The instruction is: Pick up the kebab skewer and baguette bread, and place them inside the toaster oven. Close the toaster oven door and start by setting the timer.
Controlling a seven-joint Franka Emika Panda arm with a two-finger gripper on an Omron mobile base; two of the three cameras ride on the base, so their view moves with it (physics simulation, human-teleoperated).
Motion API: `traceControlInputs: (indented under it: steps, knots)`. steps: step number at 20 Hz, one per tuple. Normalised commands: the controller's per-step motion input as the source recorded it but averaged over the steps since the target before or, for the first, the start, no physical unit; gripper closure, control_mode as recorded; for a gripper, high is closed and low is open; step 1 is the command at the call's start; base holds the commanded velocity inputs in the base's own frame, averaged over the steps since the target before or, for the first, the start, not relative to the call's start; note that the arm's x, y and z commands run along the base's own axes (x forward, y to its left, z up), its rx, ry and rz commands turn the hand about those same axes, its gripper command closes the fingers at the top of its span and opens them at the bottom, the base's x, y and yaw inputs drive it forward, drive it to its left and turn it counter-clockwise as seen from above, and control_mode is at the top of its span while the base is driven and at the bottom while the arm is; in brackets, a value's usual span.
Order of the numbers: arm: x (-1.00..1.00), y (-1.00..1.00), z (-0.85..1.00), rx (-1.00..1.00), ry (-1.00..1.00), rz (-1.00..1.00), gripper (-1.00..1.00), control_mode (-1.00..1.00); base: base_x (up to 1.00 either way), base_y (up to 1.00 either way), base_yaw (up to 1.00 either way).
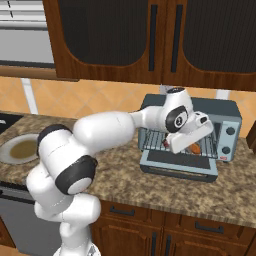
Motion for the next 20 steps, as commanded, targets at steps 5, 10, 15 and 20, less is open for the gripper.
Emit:
traceControlInputs:
  steps: [5, 10, 15, 20]
  knots:
    - [0.15, 0.0, -0.03, 0.03, 0.0, 0.04, 1.0, -1.0, 0.0, 0.0, 0.0]
    - [0.13, 0.0, -0.19, 0.01, 0.0, 0.03, 1.0, -1.0, 0.0, 0.0, 0.0]
    - [0.17, 0.0, -0.21, 0.01, 0.0, 0.03, 1.0, -1.0, 0.0, 0.0, 0.0]
    - [0.38, -0.05, -0.12, 0.01, 0.0, 0.05, 1.0, -1.0, 0.0, 0.0, 0.0]
